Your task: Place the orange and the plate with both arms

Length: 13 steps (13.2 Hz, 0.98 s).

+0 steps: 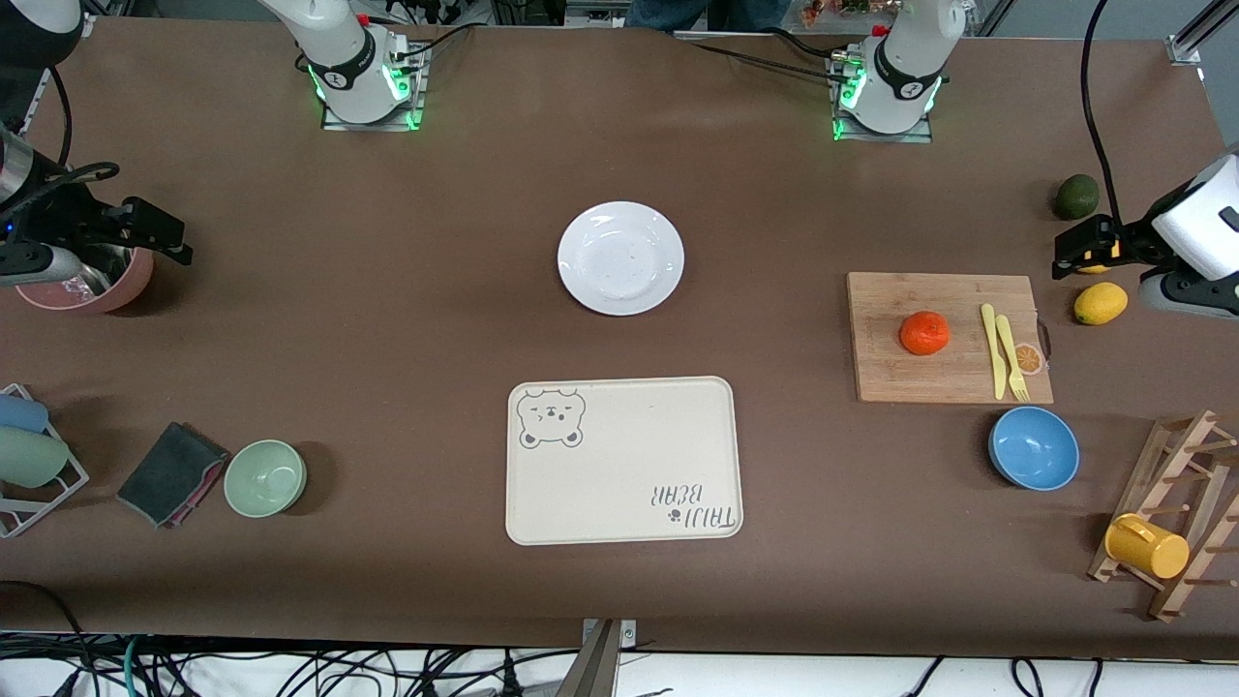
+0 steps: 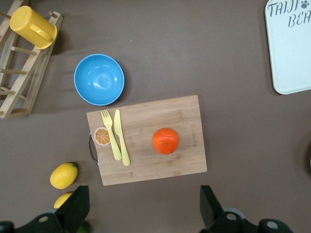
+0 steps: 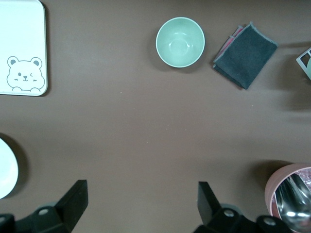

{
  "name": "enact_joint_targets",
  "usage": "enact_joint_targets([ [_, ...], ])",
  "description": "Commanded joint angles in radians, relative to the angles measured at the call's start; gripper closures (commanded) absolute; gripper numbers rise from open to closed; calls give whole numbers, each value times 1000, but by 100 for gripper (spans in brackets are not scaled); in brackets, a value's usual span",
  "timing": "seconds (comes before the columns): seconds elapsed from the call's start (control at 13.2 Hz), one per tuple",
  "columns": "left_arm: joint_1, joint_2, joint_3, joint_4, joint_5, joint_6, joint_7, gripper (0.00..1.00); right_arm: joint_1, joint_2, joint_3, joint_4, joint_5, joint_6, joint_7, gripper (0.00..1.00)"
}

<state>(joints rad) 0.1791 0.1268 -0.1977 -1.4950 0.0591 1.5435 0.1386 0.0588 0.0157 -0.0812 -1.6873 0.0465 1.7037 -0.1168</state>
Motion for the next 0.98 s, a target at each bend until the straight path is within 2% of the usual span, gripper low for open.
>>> enact_joint_targets([
  [0.0,3,-3,-3,10,-25,-29,19,0,-2,3,-2,11,6,-9,-3,0],
  [0.53,11,-1,3,-7,-47,-37,22,0,-7,1,-3,8,7,-13,-3,0],
  [0.91,13,82,1,-16,-30,-42,24,0,-5,1,-3,9,7,-13,-3,0],
])
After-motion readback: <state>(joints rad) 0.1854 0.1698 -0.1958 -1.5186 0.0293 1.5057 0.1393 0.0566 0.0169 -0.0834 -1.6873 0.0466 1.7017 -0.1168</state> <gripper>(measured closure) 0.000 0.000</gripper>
